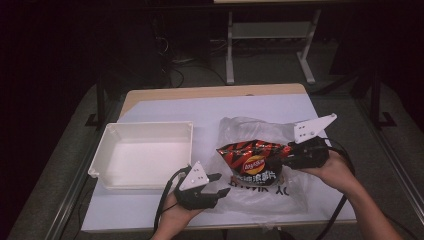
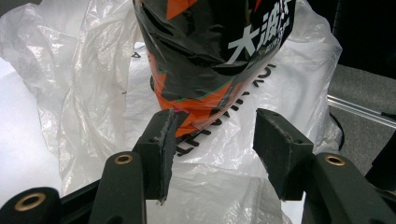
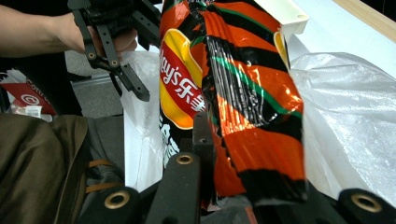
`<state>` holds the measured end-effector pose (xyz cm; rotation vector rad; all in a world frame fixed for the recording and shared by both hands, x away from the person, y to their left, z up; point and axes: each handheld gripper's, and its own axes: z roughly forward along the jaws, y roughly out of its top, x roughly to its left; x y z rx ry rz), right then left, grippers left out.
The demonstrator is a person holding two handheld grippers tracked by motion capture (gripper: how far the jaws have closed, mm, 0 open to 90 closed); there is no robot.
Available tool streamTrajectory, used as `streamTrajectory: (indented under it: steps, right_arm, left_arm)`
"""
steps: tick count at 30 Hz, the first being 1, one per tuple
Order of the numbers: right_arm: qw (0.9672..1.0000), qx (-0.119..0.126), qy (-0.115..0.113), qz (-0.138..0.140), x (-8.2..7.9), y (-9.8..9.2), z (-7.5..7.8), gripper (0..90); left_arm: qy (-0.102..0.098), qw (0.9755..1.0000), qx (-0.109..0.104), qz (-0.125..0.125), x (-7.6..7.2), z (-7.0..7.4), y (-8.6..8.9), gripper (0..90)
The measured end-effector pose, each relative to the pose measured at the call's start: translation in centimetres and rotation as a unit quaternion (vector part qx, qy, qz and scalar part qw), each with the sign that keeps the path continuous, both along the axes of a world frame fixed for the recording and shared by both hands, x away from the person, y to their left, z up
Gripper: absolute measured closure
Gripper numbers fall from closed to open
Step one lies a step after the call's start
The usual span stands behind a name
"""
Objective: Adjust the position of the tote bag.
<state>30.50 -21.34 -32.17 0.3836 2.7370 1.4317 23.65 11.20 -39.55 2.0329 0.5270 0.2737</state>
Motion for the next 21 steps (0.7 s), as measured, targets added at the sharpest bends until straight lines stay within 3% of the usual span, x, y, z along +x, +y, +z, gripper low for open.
streamTrajectory:
  steps: [12,21]
  right_arm:
    - [1.0000,0.006,0.005,0.000,0.2,-0.3,0.6,84.3]
    - [0.9998,0.021,0.005,-0.002,0.1,-0.3,1.9,84.4]
  left_arm:
    - [0.001,1.0000,0.005,-0.003,-0.2,-0.1,-0.1,49.3]
    - [-0.002,1.0000,0.007,-0.005,-0.3,-0.2,-0.2,49.4]
